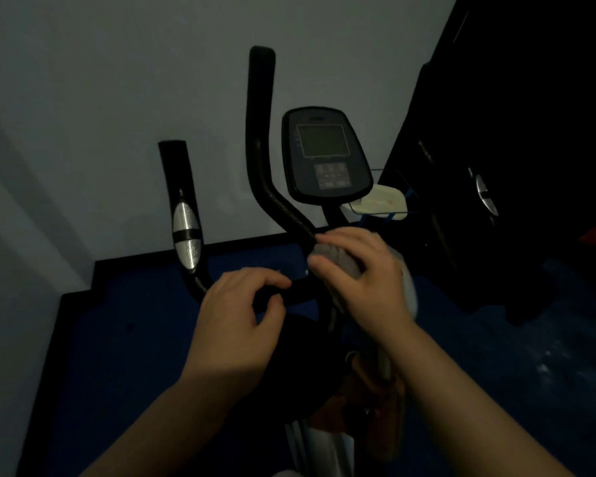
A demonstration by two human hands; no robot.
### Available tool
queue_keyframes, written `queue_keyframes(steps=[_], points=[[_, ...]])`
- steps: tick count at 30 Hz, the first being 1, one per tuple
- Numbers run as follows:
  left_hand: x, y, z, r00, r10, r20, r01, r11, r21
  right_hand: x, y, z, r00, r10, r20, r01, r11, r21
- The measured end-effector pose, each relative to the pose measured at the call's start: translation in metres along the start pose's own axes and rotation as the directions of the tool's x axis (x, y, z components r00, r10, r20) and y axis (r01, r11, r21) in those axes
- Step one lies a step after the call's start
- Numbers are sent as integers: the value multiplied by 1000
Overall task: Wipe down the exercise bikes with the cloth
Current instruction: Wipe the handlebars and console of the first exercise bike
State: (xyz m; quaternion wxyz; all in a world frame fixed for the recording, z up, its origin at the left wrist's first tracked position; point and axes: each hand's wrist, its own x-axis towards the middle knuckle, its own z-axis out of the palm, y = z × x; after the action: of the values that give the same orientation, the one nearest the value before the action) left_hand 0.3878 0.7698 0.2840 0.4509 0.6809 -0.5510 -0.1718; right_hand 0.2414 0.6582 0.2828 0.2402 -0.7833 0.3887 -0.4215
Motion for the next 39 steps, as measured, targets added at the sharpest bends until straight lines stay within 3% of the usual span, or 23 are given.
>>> queue_keyframes(steps=[3,8,13,17,22,26,29,32,36,39], points=[[0,3,0,999,-32,13,31,999,16,13,-3,19,1000,5,-10,-6,999,-37],[0,2,0,999,-14,31,14,1000,-3,-38,4,16,999,-31,-31,34,994,102],[0,2,0,1000,-6,29,6,1000,-16,-63,-1,21,980,53,-194,-16,982,189],[2,2,1,998,-12,54,11,1000,19,-22,-10,19,983,123,-134,-108,987,119],[0,-2,0,1000,-11,2,11,1000,-10,-74,-9,21,970,225,-91,-184,927,328],[1,-2,2,1000,-20,-4,20,1000,6,-25,-7,19,989,115,-92,-116,993,0],[1,-4,3,1000,-5,-30,6,999,41,-26,-10,21,982,167,-90,-166,986,19],[1,-4,2,998,39,-41,-36,998,55,-68,-11,14,969,241,-63,-223,952,211],[2,-5,3,999,46,-20,-45,997,69,-9,-12,22,990,134,-45,-138,986,-97],[6,-3,2,997,77,7,-78,987,140,23,-18,30,994,86,-67,-93,989,-112]])
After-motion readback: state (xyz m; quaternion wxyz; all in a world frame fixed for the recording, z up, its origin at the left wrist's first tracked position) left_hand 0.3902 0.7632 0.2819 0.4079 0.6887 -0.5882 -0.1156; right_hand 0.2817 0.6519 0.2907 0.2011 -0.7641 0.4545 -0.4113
